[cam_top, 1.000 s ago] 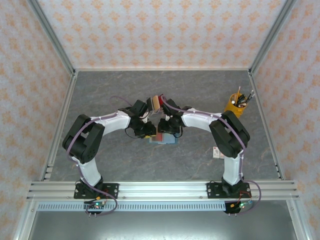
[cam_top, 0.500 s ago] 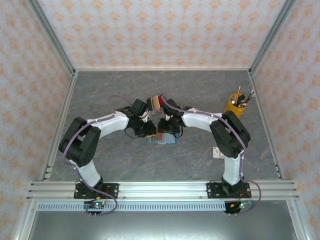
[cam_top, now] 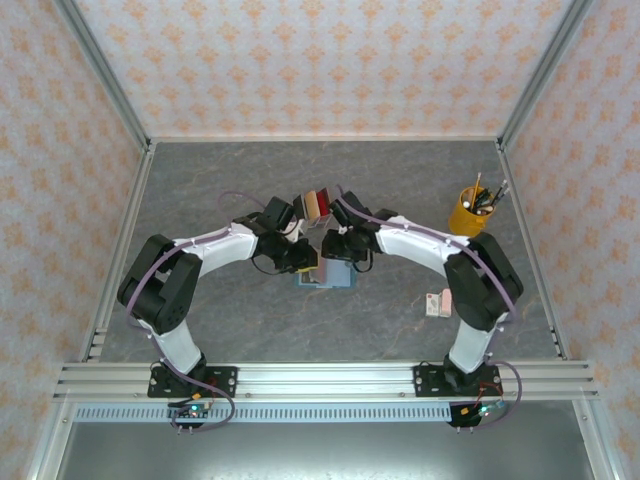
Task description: Take the credit cards out of the card holder
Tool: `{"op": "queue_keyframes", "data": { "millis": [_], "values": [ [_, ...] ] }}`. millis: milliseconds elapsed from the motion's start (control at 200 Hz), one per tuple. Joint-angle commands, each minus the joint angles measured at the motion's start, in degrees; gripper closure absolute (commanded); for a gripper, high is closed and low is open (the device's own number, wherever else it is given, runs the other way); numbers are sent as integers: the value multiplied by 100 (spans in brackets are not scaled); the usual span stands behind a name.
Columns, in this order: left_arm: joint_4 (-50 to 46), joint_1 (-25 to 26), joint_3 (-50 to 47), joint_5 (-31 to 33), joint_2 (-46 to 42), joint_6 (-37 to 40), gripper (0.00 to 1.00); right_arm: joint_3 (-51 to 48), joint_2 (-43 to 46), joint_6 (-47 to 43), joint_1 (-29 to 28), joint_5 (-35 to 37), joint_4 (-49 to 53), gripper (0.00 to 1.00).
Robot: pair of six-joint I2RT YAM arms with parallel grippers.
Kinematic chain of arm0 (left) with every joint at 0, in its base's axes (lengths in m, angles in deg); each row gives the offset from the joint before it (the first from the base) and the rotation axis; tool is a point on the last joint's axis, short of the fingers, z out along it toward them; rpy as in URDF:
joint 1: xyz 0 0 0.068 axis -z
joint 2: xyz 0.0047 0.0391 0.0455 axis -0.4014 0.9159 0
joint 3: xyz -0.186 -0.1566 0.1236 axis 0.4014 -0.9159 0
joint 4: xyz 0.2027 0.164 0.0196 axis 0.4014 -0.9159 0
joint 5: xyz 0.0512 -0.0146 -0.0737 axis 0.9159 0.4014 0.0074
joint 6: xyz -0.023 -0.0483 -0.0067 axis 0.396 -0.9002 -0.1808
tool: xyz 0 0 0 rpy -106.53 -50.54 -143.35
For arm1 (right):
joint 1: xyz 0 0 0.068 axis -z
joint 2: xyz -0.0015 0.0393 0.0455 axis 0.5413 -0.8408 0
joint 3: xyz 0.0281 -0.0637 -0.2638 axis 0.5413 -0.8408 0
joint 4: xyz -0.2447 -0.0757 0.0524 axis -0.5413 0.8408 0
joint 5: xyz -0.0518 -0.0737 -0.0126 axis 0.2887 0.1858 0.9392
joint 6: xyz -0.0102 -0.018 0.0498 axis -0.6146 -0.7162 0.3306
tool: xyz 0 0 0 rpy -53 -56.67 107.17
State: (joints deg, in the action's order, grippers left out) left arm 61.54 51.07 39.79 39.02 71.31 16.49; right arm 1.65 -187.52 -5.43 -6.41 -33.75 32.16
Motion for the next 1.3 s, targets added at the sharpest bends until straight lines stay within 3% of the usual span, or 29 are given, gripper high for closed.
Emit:
{"op": "queue_keyframes", "data": {
  "millis": [0,220,525,706,896,1071,1296],
  "values": [
    [234,62,-32,-205,-150,-133,79,-215,469,126,-3,892,337,61],
    [452,167,-24,-343,-200,-306,74,-672,1211,364,4,1810,336,61],
    [516,472,456,-309,86,-434,68,-934,1592,553,7,2154,209,61],
    [88,427,709,35,2,-311,66,-927,1568,455,7,1929,135,61],
    [-67,63,425,513,-213,-495,66,-846,1442,238,5,1317,-56,64],
    [86,-142,52,647,-347,-709,70,-720,1113,166,-10,633,-235,68],
    [199,-158,-76,690,-276,-836,73,-502,531,307,-72,263,-295,72]
  ]
}}
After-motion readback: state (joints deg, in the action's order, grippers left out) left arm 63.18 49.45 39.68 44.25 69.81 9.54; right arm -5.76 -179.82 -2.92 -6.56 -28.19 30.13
